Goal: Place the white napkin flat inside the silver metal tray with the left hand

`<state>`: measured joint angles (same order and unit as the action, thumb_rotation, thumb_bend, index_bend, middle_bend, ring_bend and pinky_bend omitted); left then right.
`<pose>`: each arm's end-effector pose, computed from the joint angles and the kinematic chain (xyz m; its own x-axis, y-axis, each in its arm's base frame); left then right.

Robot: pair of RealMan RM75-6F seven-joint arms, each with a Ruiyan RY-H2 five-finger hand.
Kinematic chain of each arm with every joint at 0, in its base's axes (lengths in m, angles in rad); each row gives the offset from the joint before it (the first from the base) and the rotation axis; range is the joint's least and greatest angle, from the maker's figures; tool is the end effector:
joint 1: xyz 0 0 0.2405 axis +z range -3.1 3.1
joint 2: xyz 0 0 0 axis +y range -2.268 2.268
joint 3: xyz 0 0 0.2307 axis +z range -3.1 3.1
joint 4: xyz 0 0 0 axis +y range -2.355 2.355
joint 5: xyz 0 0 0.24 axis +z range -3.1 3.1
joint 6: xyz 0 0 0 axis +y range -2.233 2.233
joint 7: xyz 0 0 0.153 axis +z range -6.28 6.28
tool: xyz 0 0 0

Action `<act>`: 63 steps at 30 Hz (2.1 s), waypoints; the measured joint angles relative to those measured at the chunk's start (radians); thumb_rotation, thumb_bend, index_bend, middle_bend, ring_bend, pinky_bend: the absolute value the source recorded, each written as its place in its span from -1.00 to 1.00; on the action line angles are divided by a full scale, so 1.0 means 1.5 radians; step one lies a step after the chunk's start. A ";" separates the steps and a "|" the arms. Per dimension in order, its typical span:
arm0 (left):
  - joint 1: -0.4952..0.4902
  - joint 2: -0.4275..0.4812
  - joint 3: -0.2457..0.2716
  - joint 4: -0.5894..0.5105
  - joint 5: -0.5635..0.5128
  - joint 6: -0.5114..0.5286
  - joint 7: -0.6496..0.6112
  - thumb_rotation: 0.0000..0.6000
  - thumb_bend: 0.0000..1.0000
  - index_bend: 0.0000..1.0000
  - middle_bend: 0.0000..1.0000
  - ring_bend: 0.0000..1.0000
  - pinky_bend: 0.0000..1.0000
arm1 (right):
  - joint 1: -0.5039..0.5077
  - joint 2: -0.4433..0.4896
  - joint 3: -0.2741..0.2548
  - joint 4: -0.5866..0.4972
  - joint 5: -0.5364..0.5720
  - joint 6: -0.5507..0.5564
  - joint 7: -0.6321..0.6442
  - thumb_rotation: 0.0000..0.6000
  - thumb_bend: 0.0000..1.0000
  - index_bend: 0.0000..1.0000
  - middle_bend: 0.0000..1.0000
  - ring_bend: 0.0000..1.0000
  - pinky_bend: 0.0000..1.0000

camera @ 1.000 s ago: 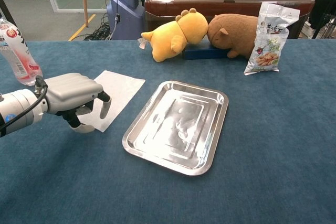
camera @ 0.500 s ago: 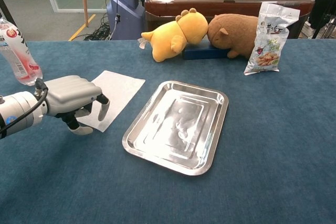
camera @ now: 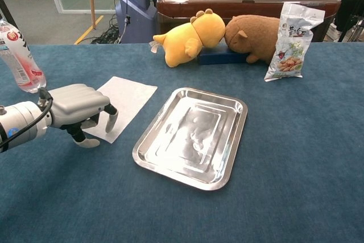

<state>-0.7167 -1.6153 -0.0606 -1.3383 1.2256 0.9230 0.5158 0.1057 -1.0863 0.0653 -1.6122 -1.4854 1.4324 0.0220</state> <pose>-0.1637 0.3198 -0.0810 0.7177 0.2006 0.6668 0.6584 -0.5070 -0.5562 -0.3034 -0.2009 0.1268 0.4025 -0.0285 0.9150 -0.9154 -0.0127 0.4023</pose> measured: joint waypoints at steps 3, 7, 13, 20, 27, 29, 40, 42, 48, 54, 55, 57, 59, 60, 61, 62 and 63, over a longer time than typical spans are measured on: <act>0.000 -0.002 0.001 0.003 0.001 0.000 -0.002 1.00 -0.48 -0.01 1.00 0.73 0.77 | 0.000 0.000 0.000 0.001 0.000 0.000 0.001 1.00 0.24 -0.15 -0.32 -0.65 -0.42; 0.000 -0.007 0.002 0.008 0.005 0.003 -0.006 1.00 -0.48 -0.01 1.00 0.73 0.77 | 0.000 0.000 0.000 0.001 0.000 0.000 0.001 1.00 0.25 -0.15 -0.32 -0.65 -0.42; 0.001 -0.013 0.003 0.016 0.011 0.005 -0.014 1.00 -0.48 0.01 1.00 0.73 0.77 | -0.001 0.001 0.000 0.000 0.000 0.001 0.003 1.00 0.24 -0.15 -0.32 -0.65 -0.42; 0.002 -0.020 0.003 0.024 0.022 0.011 -0.026 1.00 -0.47 0.04 1.00 0.73 0.77 | -0.001 0.002 0.000 0.001 0.000 0.001 0.004 1.00 0.24 -0.15 -0.32 -0.65 -0.42; 0.004 -0.027 0.005 0.035 0.035 0.016 -0.045 1.00 -0.47 0.06 1.00 0.73 0.77 | 0.000 0.002 0.000 0.001 0.000 0.000 0.005 1.00 0.24 -0.15 -0.32 -0.65 -0.42; 0.005 -0.029 0.006 0.040 0.041 0.017 -0.052 1.00 -0.47 0.06 1.00 0.73 0.77 | 0.000 0.002 0.000 0.001 0.000 0.000 0.006 1.00 0.24 -0.15 -0.32 -0.65 -0.42; 0.009 -0.041 0.006 0.061 0.069 0.035 -0.084 1.00 -0.47 -0.01 1.00 0.73 0.78 | 0.000 0.002 0.001 0.001 0.000 0.000 0.006 1.00 0.24 -0.15 -0.32 -0.65 -0.42; 0.009 -0.043 0.005 0.064 0.072 0.036 -0.087 1.00 -0.47 -0.03 1.00 0.73 0.78 | 0.000 0.002 0.001 0.001 0.000 0.000 0.006 1.00 0.24 -0.15 -0.32 -0.65 -0.42; 0.011 -0.048 0.005 0.071 0.076 0.037 -0.089 1.00 -0.47 -0.07 1.00 0.73 0.78 | 0.000 0.002 0.001 0.001 0.001 0.000 0.006 1.00 0.24 -0.15 -0.32 -0.65 -0.42; 0.012 -0.052 0.003 0.077 0.076 0.037 -0.087 1.00 -0.48 -0.07 1.00 0.73 0.78 | 0.000 0.003 0.001 0.000 0.001 0.000 0.007 1.00 0.24 -0.15 -0.31 -0.65 -0.42; 0.012 -0.053 0.002 0.078 0.076 0.037 -0.087 1.00 -0.48 -0.07 1.00 0.73 0.78 | 0.000 0.003 0.001 0.001 0.001 0.000 0.008 1.00 0.24 -0.15 -0.31 -0.65 -0.42; 0.012 -0.055 0.001 0.080 0.077 0.039 -0.088 1.00 -0.48 -0.06 1.00 0.74 0.78 | 0.000 0.003 0.001 0.001 0.001 0.000 0.008 1.00 0.24 -0.15 -0.31 -0.65 -0.42; 0.013 -0.058 -0.001 0.084 0.078 0.043 -0.088 1.00 -0.47 -0.05 1.00 0.74 0.79 | 0.000 0.004 0.001 0.001 0.001 0.000 0.009 1.00 0.24 -0.15 -0.31 -0.65 -0.42; 0.013 -0.060 -0.002 0.085 0.078 0.044 -0.089 1.00 -0.47 -0.04 1.00 0.75 0.79 | 0.000 0.004 0.001 0.001 0.001 0.000 0.009 1.00 0.24 -0.15 -0.31 -0.65 -0.42; 0.014 -0.061 -0.002 0.087 0.079 0.045 -0.091 1.00 -0.47 -0.04 1.00 0.75 0.79 | 0.000 0.004 0.001 0.001 0.001 0.000 0.009 1.00 0.24 -0.15 -0.31 -0.65 -0.42; 0.014 -0.062 -0.003 0.089 0.080 0.046 -0.090 1.00 -0.47 -0.03 1.00 0.75 0.79 | 0.000 0.004 0.001 0.001 0.001 0.000 0.009 1.00 0.24 -0.15 -0.31 -0.65 -0.42; 0.014 -0.063 -0.003 0.090 0.080 0.047 -0.090 1.00 -0.47 -0.03 1.00 0.75 0.79 | 0.000 0.004 0.001 0.001 0.001 0.000 0.009 1.00 0.24 -0.15 -0.31 -0.65 -0.42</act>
<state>-0.6956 -1.7096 -0.0648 -1.2027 1.3461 0.9930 0.3810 0.1058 -1.0804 0.0667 -1.6110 -1.4846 1.4323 0.0356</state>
